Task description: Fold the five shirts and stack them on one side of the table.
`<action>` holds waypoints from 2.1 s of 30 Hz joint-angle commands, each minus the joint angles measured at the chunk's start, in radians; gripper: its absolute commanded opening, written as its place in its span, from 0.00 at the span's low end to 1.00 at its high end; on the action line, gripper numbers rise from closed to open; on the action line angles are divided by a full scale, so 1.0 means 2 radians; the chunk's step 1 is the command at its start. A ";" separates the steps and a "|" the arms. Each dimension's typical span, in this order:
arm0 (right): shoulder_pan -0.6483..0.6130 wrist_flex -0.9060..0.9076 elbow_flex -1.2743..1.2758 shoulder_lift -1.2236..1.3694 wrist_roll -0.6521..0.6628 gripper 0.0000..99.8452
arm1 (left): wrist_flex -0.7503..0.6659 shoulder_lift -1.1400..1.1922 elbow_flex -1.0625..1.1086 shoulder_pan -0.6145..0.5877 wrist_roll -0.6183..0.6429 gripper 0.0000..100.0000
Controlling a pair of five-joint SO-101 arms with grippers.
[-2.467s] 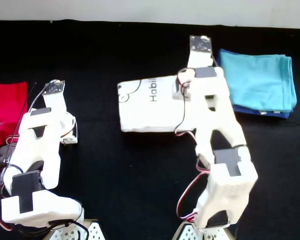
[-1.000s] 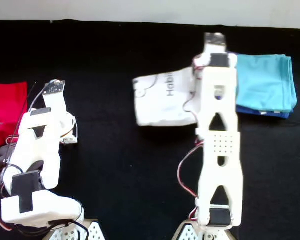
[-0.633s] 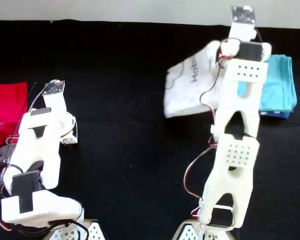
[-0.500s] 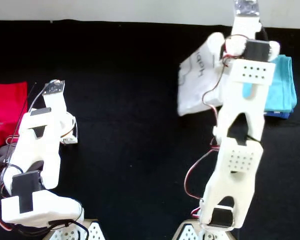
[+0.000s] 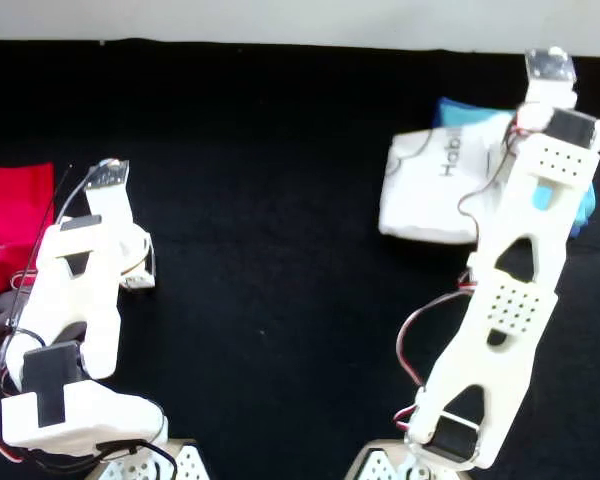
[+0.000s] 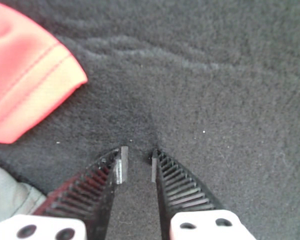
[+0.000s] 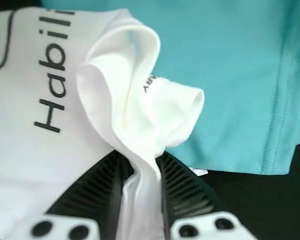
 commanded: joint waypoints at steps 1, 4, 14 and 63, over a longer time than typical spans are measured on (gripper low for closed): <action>0.003 -0.006 -0.016 -0.010 0.015 0.01 | -0.011 0.001 0.003 -0.003 0.005 0.10; 0.000 0.000 -0.051 -0.046 0.016 0.01 | -0.011 0.001 0.003 -0.003 0.005 0.10; -0.022 -0.001 -0.065 -0.175 0.037 0.01 | -0.011 0.001 0.003 -0.003 0.005 0.10; 0.059 -0.287 -0.028 -0.054 -0.028 0.24 | -0.011 0.001 0.003 -0.003 0.005 0.10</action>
